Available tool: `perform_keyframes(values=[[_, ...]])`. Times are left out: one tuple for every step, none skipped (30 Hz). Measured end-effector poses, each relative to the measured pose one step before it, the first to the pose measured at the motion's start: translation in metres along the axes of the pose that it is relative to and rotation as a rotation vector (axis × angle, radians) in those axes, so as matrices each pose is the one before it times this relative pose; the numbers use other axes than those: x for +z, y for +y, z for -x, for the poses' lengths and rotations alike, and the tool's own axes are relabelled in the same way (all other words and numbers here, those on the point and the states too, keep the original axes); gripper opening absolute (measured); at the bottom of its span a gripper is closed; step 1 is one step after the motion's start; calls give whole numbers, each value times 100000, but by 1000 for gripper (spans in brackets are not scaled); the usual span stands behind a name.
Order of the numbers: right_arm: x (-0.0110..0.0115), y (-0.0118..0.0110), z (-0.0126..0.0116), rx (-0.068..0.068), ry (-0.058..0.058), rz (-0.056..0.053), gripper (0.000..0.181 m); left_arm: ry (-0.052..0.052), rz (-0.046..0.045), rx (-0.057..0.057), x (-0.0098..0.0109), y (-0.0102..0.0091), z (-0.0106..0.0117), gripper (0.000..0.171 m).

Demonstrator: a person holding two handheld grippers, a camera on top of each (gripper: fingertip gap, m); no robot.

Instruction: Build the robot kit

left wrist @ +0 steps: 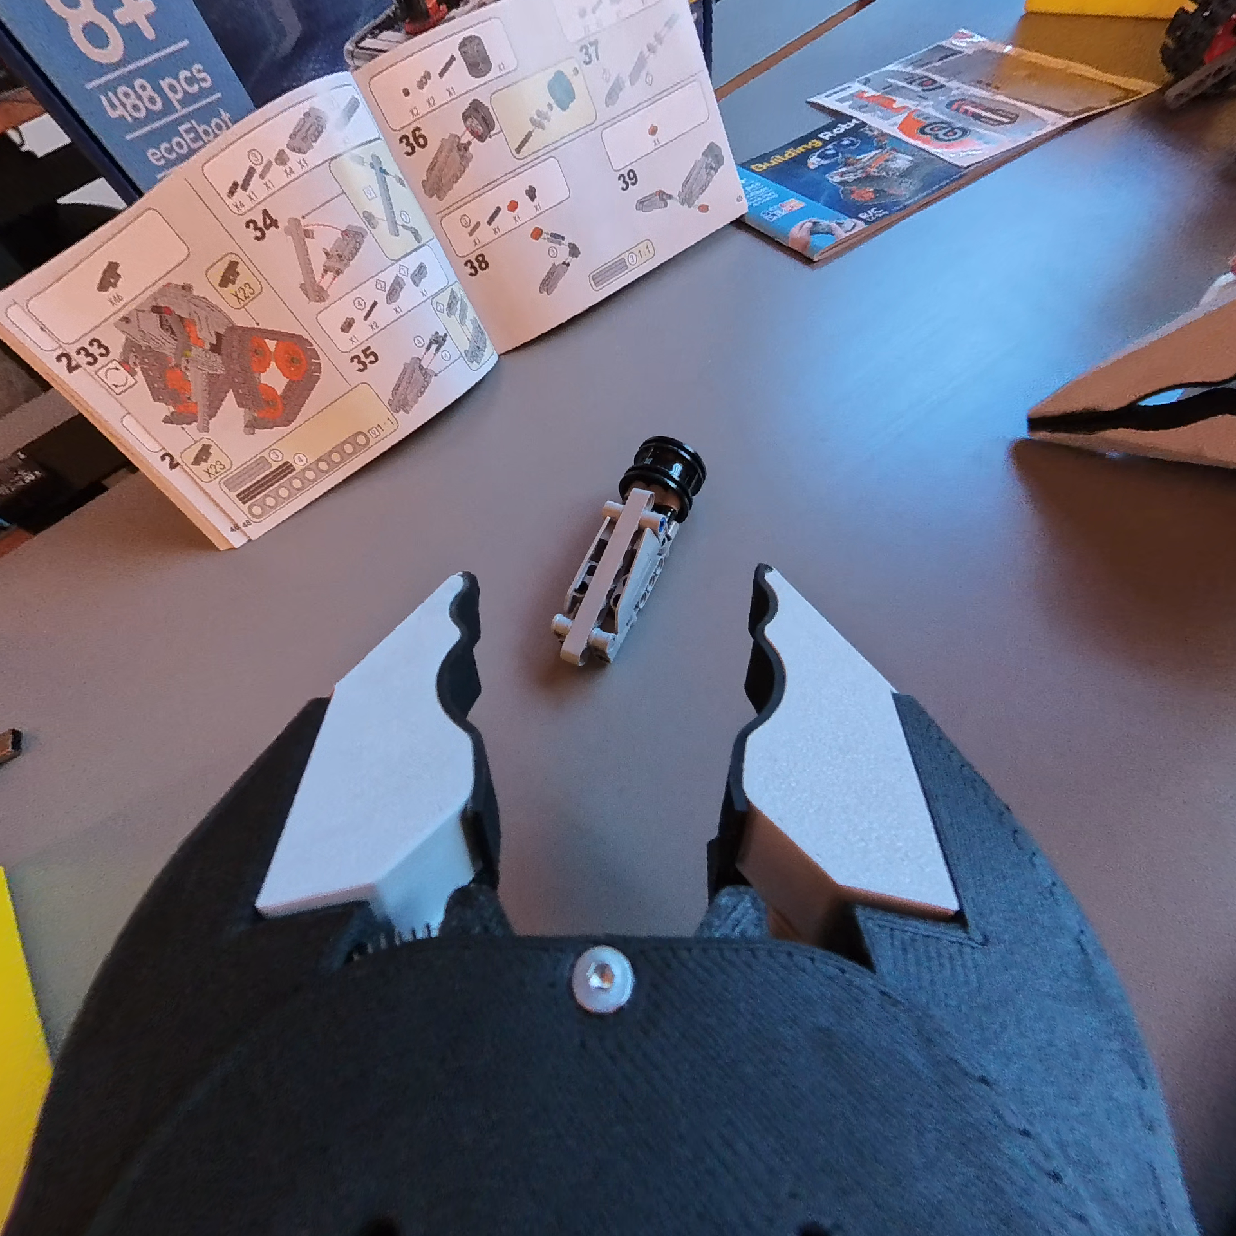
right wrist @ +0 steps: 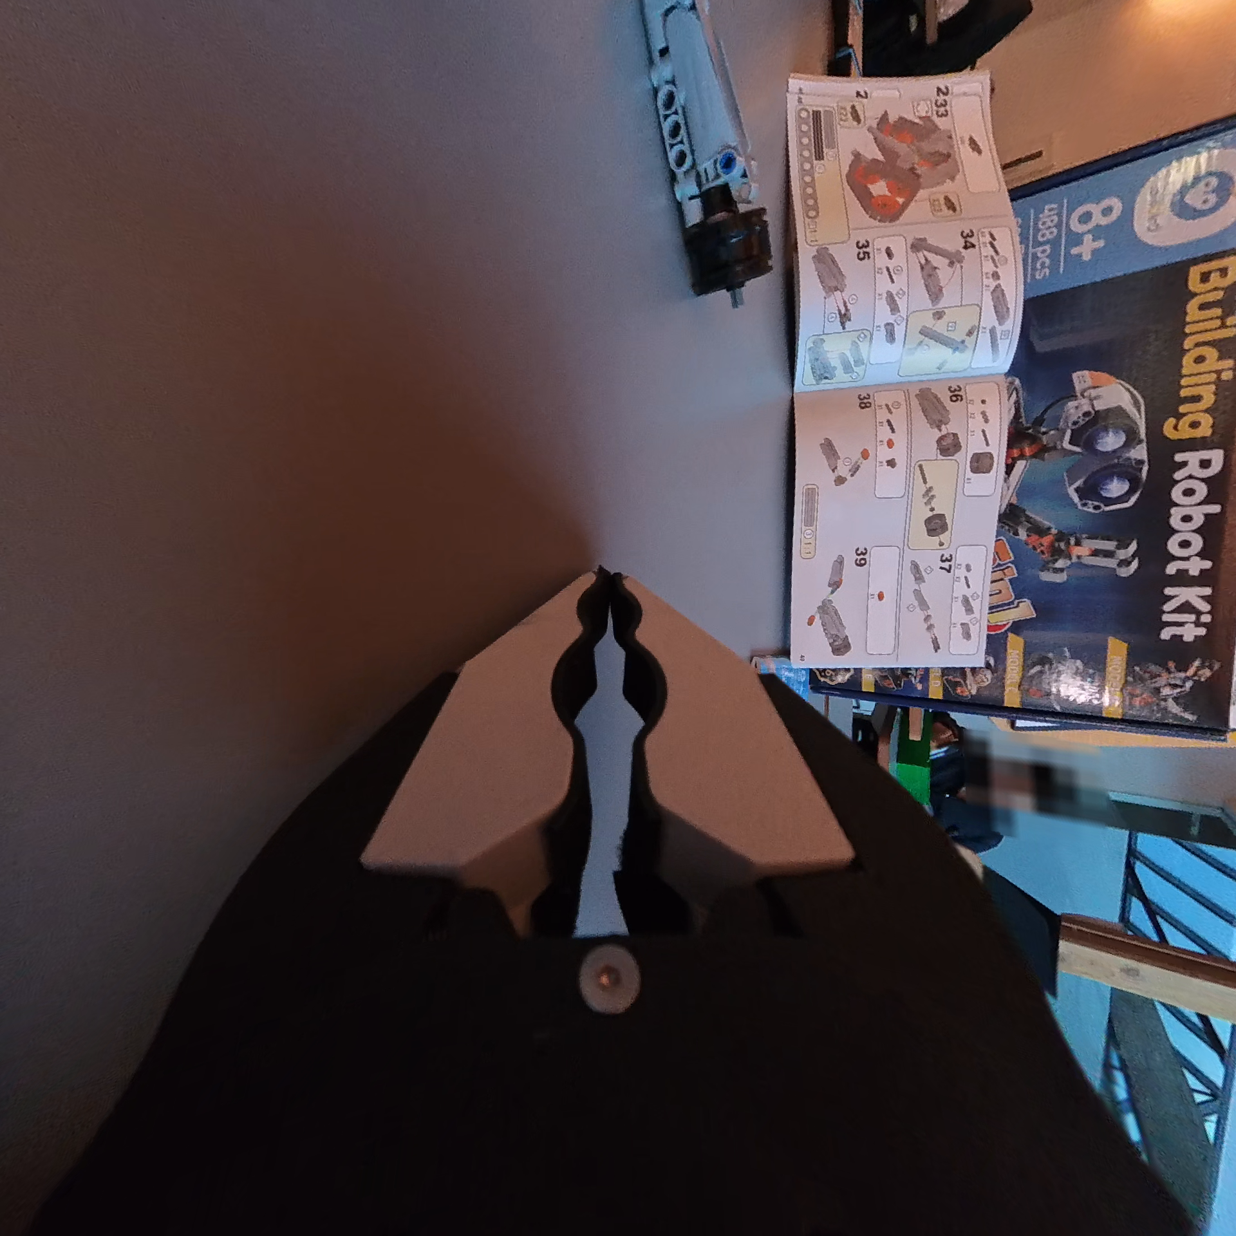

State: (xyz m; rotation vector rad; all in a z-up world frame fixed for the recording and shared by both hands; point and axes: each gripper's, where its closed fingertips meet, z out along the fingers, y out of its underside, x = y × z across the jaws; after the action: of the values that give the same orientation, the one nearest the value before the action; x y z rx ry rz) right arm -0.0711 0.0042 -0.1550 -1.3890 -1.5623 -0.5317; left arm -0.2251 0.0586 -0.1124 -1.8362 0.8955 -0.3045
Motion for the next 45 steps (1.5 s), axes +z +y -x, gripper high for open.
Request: perform_keyframes(values=[[-72, -54, 135, -1254, -356, 127, 0, -257, 119, 1157, -80, -34, -70, 80], [-36, 14, 107, -957, -375, 425, 0, -379, -14, 1323, -81, -58, -75, 79], [-40, 42, 6, -574, 76, 576, 0, -558, -23, 1349, -77, -54, -49, 79], [-49, 38, 15, -197, -91, 395, 0, -560, 47, 1223, -60, -33, -47, 79], [-64, 27, 42, 0, -188, 170, 0, -296, 102, 1049, -22, -5, -61, 78], [-66, 33, 32, -59, -146, 142, 0, -125, 263, 854, 9, 22, -83, 78], [-75, 23, 29, -29, -141, 42, 0, -87, 406, 702, 25, 48, -66, 78], [-55, 5, 31, 80, -137, -174, 0, -60, 344, 617, 27, 34, -60, 78], [-18, 12, 14, 303, -150, -135, 0, -139, 258, 490, 23, 34, -31, 78], [-4, 10, -6, 401, -182, -37, 0, -170, 224, 347, 18, 33, 0, 78], [1, 2, 3, 299, -130, -41, 0, -81, 164, 200, 24, 28, -10, 78], [-18, 11, 10, 28, -91, -21, 0, -23, 182, 38, 33, 36, 5, 78], [-25, 1, 3, -101, -54, 60, 0, -2, 203, -50, 27, 31, -1, 78], [-38, 25, 19, -49, -55, 97, 0, 22, 101, -24, 12, 20, 6, 78], [-44, 6, 22, -6, -82, -3, 0, 35, 36, -14, 14, 20, -4, 78], [-43, 7, 17, 4, -44, -61, 0, 28, 111, -52, 8, 31, -6, 78], [-18, 1, 12, -15, -20, -23, 0, 51, 174, -38, 9, 34, -15, 78], [-4, 10, 4, 37, -12, 5, 0, 69, 138, 11, 12, 29, -14, 78], [1, 5, -2, 66, -50, 34, 0, 53, 79, 48, 4, 14, -13, 78], [4, -4, -5, 44, -36, 39, 0, 62, 37, 76, 13, 3, -19, 78], [-1, 2, -1, -10, 0, 14, 0, 93, 80, 98, 10, 9, -22, 78], [2, -6, -2, -27, 3, 23, 0, 166, 189, 119, 18, 22, -47, 78], [-2, 4, 2, 8, -13, 28, 0, 191, 211, 181, 26, 29, -55, 78], [0, 0, 1, 8, -2, -1, 0, 60, 201, 280, 27, 27, -30, 78], [0, 0, -3, -24, 11, 2, 0, -15, 240, 327, 22, 42, -26, 78], [-1, 1, 2, 13, -7, 9, 0, 34, 244, 271, 17, 34, -34, 78], [-5, -3, -2, 60, -14, -3, 0, 54, 182, 182, 18, 34, -23, 78], [-5, -2, -1, 56, -25, 6, 0, 10, 102, 145, 1, 13, -14, 78], [0, 0, 4, 13, -19, 0, 0, -46, 42, 138, -11, 3, -4, 78], [0, 0, 2, 12, -11, 3, 0, -87, 45, 90, 2, 1, 12, 78], [-1, 2, 4, 30, -11, 14, 0, -70, 71, 12, -5, 10, 11, 78], [-9, 8, -5, 34, -10, 6, 0, -21, 69, -60, 4, 12, 19, 78], [-2, 3, 6, 33, -27, 22, 0, 31, 79, -106, 8, 22, 6, 78], [3, 1, -3, 68, -43, 4, 0, 46, 110, -97, 6, 26, 4, 78], [-4, -4, 1, 68, -31, -15, 0, 23, 93, -28, 12, 18, 6, 78], [9, 1, 1, 50, -23, -12, 0, 40, 58, 39, 6, 11, -12, 78], [0, 0, 3, 30, -9, 1, 0, 54, 68, 71, 11, 7, -18, 78], [-1, 2, 0, 4, -1, 15, 0, 32, 121, 79, 14, 13, -8, 78], [-2, 3, 2, 2, -12, 22, 0, -1, 152, 95, 17, 25, -5, 78], [-5, -2, -3, 42, -20, 2, 0, -16, 114, 111, 7, 27, -2, 78], [1, -2, 9, 69, -28, -11, 0, -21, 75, 70, 5, 13, -2, 78], [-2, 7, 5, 52, -14, -14, 0, 25, 57, -4, 13, 9, -6, 78], [0, -1, 4, 32, -16, -7, 0, 60, 18, -36, -6, -6, -8, 78], [3, -8, 2, 10, -6, 11, 0, 39, -3, -21, 7, -2, 0, 78], [0, 0, -4, -26, 13, 0, 0, 18, 44, 1, 2, 14, -5, 78]])
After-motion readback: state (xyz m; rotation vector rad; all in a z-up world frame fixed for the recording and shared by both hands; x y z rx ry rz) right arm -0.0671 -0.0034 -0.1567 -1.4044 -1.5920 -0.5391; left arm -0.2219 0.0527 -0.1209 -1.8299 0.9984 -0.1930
